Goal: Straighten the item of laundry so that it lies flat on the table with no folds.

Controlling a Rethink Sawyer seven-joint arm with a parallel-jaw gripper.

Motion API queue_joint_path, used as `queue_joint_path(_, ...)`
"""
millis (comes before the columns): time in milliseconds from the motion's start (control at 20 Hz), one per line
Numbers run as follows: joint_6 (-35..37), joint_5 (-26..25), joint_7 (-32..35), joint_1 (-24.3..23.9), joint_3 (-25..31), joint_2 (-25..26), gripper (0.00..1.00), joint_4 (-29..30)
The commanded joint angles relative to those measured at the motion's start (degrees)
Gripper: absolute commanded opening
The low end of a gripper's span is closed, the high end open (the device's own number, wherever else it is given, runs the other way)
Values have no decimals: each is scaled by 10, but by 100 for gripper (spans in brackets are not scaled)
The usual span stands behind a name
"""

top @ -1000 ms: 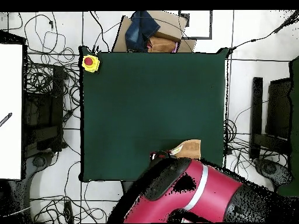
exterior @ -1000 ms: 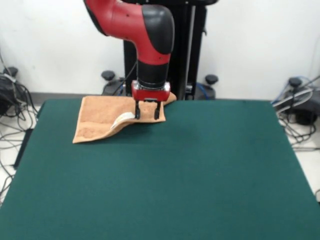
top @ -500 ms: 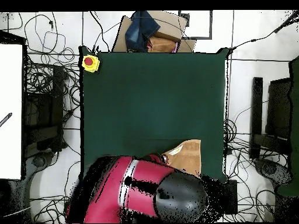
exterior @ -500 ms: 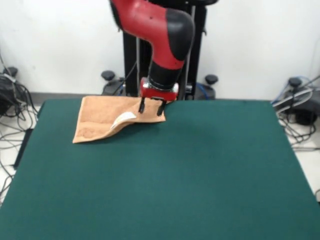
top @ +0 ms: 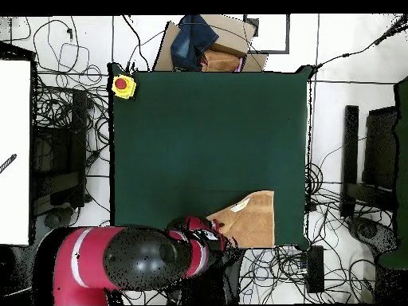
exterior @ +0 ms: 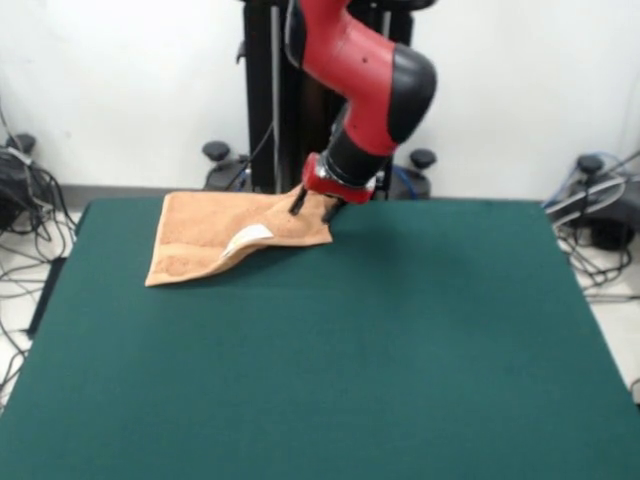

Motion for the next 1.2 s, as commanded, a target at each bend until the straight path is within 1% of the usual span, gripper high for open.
queue_joint_path(50, -40, 43, 142, -45, 39, 87, 100, -109)
queue_joint_path(200, -65, 27, 143, -55, 44, 97, 100, -118)
queue_joint_path(350, -86, 7, 145, -76, 63, 105, 100, -129)
queue_joint_path(450, -95, -4, 153, -88, 77, 100, 100, -127)
queue_joint_path(600, -87, -6, 160, -85, 84, 83, 100, -111)
queue_joint_path(850, -93, -11, 166, -89, 92, 78, 100, -110)
queue_joint_path(900, -95, -15, 168, -96, 100, 75, 100, -108)
queue_joint_path(1000, -84, -35, 168, -126, 128, 66, 100, -101)
queue_joint_path(1050, -69, -51, 160, -153, 152, 62, 100, -96)
queue_joint_path(1200, -55, -45, 155, -147, 147, 63, 100, -98)
